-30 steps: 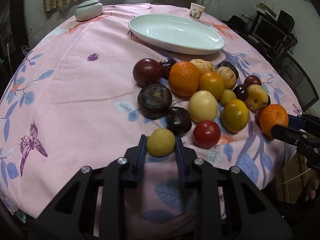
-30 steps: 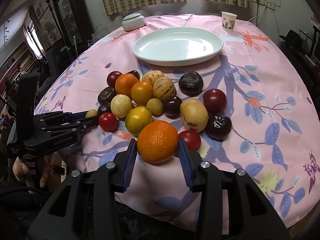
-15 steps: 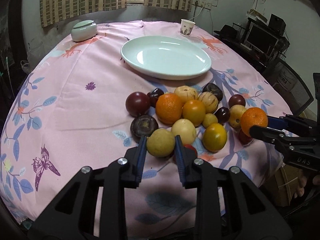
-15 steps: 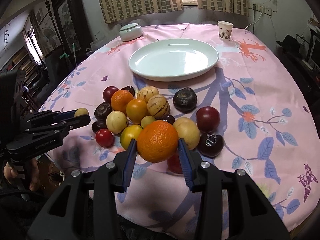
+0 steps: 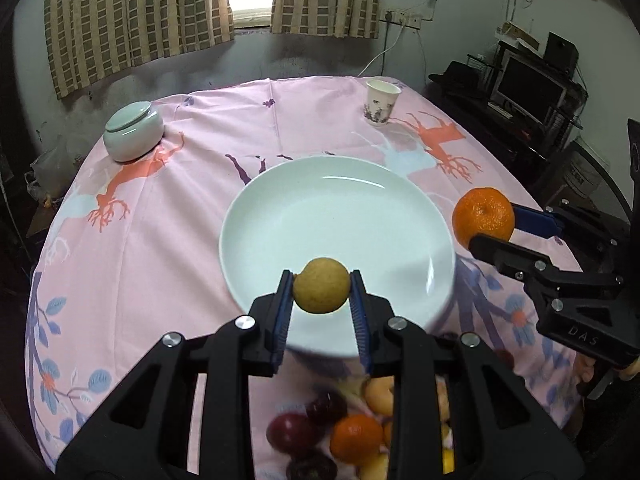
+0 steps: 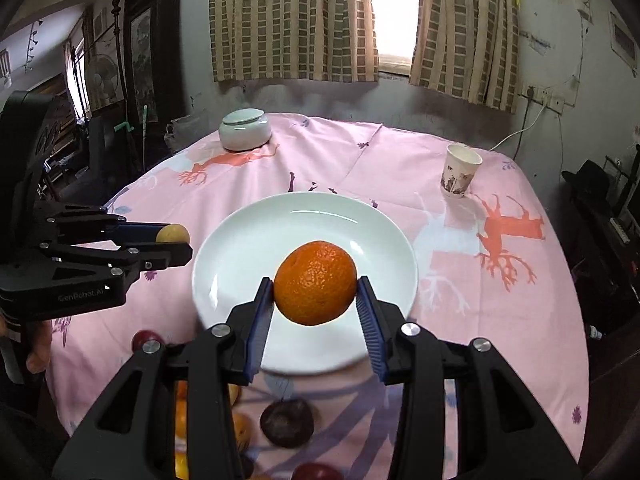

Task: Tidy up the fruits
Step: 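Carry both fruits over the white plate and open both tools to drop them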

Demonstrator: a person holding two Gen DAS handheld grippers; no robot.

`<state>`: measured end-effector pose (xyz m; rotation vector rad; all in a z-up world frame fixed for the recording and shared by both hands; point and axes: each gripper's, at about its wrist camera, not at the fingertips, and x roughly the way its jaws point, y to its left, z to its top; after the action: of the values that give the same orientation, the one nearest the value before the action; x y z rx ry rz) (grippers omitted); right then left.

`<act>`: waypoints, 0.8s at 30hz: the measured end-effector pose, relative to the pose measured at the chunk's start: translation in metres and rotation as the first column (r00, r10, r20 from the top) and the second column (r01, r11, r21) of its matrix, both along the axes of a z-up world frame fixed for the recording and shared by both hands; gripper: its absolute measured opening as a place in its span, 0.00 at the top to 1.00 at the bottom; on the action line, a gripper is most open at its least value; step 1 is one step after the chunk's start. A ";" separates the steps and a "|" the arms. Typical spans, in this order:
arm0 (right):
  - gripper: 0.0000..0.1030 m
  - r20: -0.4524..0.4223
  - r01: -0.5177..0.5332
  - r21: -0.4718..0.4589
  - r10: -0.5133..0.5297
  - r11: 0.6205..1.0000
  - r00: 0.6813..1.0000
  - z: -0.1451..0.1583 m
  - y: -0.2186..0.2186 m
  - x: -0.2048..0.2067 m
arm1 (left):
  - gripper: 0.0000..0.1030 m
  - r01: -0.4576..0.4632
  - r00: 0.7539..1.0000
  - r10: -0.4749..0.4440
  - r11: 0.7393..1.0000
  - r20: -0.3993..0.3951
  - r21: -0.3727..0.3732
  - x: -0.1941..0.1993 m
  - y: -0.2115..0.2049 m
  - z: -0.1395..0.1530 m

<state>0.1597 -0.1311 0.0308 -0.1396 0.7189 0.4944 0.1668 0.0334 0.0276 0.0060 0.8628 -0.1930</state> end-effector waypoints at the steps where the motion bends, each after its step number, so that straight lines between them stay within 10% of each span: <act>1: 0.59 -0.034 -0.004 0.018 0.005 1.000 0.999 -0.005 0.001 0.020 | 0.72 -0.017 1.000 0.017 1.000 -0.021 -0.012 0.020 0.001 -0.004; 8: 0.59 -0.225 -0.019 -0.017 0.014 1.000 0.974 -0.057 0.023 0.116 | 0.72 -0.082 0.987 0.080 0.997 -0.137 -0.005 0.130 -0.003 -0.049; 16: 0.57 -0.279 -0.028 -0.037 0.017 0.999 0.960 -0.084 0.035 0.148 | 0.71 -0.086 0.974 0.078 0.996 -0.211 -0.027 0.165 -0.004 -0.085; 19: 0.39 -0.235 0.001 -0.037 -0.010 0.999 0.972 -0.079 0.034 0.147 | 0.39 -0.097 0.980 0.086 0.994 -0.179 -0.050 0.160 -0.003 -0.076; 24: 0.34 -0.177 0.014 -0.039 -0.021 0.999 0.984 -0.042 0.020 0.115 | 0.34 -0.084 0.992 0.077 0.994 -0.099 -0.067 0.124 0.005 -0.032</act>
<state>0.2746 -0.1112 -0.0116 -0.1250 0.9036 0.4808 0.2909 0.0387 -0.0042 -0.1047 0.9501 -0.1490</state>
